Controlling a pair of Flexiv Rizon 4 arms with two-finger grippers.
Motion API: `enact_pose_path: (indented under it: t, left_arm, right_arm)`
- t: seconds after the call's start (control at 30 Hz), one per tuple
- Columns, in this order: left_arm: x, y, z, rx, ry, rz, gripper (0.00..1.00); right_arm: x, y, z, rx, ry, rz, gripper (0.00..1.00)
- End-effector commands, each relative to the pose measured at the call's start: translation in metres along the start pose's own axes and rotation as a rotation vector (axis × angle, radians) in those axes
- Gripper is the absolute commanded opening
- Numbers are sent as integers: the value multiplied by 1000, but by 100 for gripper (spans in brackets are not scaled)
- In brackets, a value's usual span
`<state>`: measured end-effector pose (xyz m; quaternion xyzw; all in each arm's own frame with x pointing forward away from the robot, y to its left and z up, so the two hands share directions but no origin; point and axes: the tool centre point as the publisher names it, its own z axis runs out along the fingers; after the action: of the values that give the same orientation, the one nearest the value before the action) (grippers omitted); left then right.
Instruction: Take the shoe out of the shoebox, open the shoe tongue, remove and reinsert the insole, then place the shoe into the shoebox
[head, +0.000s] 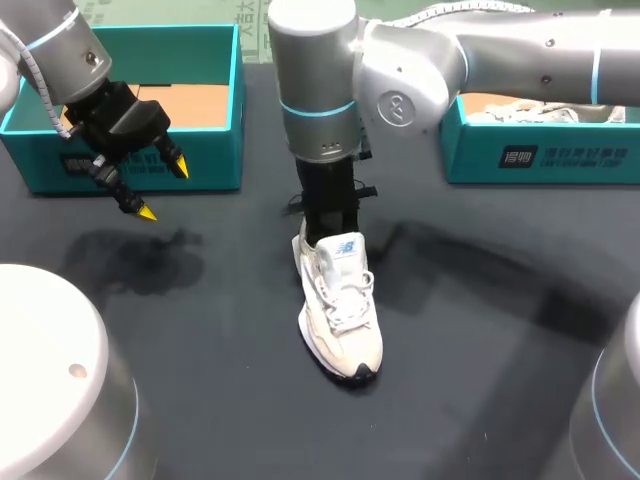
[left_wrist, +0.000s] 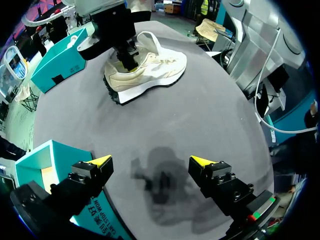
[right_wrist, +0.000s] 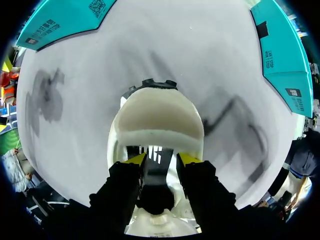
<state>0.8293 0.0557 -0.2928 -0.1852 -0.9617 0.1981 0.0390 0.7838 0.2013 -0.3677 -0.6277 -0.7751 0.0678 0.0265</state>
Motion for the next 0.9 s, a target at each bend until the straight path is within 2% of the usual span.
enact_pose_path:
  t: [0.03, 0.07, 0.1, 0.17, 0.67, 0.9]
  left_arm:
    - [1, 0, 0, -3, -2, 0, 100]
    - [1, 0, 0, -3, -2, 0, 100]
    - [1, 0, 0, -3, -2, 0, 100]
    - [1, 0, 0, -3, -2, 0, 100]
    - [1, 0, 0, -3, -2, 0, 100]
    - [1, 0, 0, -3, -2, 0, 100]
  right_arm:
    - [9, -3, 0, 5, -13, 3, 55]
    - [10, -4, 0, 8, -13, 4, 65]
    - [11, -4, 0, 13, -14, 5, 81]
    - [12, -6, 1, 19, -8, 5, 100]
    - [11, -21, -8, 28, 28, 39, 100]
    - [8, -26, -2, 63, 63, 44, 100]
